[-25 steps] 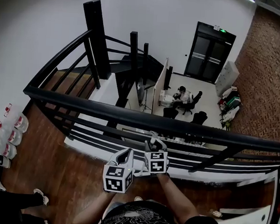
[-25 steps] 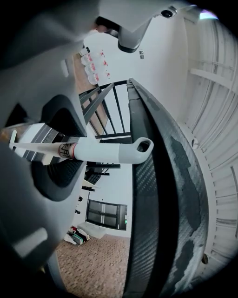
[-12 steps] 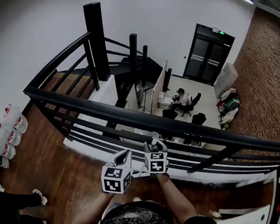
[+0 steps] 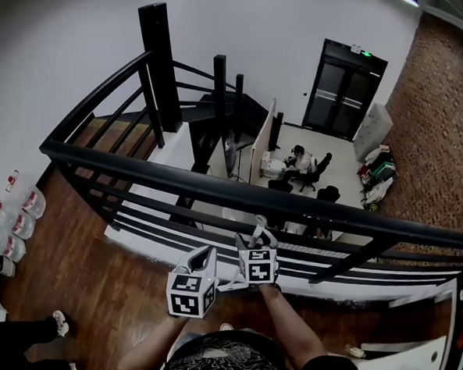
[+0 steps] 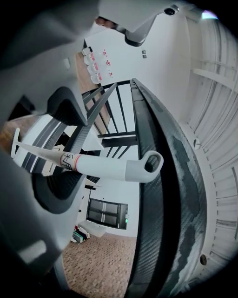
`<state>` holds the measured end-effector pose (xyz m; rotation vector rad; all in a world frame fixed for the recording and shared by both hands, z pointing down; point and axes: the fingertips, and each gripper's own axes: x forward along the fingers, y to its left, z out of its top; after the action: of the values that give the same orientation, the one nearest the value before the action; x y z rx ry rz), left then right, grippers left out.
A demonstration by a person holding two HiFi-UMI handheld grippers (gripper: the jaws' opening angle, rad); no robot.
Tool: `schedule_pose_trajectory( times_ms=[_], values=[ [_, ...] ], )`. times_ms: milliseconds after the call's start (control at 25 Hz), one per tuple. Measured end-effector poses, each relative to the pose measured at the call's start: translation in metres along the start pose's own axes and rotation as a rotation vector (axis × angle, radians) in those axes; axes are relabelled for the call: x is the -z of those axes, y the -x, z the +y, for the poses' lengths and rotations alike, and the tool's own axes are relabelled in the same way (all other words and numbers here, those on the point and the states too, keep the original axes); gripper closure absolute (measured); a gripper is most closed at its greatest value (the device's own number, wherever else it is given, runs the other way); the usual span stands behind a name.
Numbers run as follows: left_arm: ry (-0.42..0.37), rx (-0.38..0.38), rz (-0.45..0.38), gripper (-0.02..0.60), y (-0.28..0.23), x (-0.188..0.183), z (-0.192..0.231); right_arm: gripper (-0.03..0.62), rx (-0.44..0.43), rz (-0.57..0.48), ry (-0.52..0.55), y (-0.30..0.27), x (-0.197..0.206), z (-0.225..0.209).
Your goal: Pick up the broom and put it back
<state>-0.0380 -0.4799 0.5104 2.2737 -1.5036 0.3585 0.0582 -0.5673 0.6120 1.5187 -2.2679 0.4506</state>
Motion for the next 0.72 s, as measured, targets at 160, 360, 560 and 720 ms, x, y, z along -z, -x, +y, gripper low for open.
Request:
schedule_pose_trajectory(
  times_ms=[160, 360, 560, 720],
  values=[
    [0.001, 0.000, -0.002, 0.577, 0.002, 0.000, 0.001, 0.251, -0.029, 0.010, 0.027, -0.003, 0.002, 0.009],
    [0.009, -0.004, -0.004, 0.577, 0.004, 0.001, 0.004, 0.197, -0.027, -0.003, 0.065, -0.001, 0.001, 0.012],
    [0.011, -0.001, -0.005, 0.577, 0.004, 0.003, 0.002, 0.197, -0.016, -0.054, 0.077, 0.009, -0.012, 0.011],
    [0.010, 0.012, -0.003, 0.577, 0.005, 0.004, -0.004, 0.197, -0.022, -0.071, 0.076, 0.019, -0.018, 0.014]
  ],
)
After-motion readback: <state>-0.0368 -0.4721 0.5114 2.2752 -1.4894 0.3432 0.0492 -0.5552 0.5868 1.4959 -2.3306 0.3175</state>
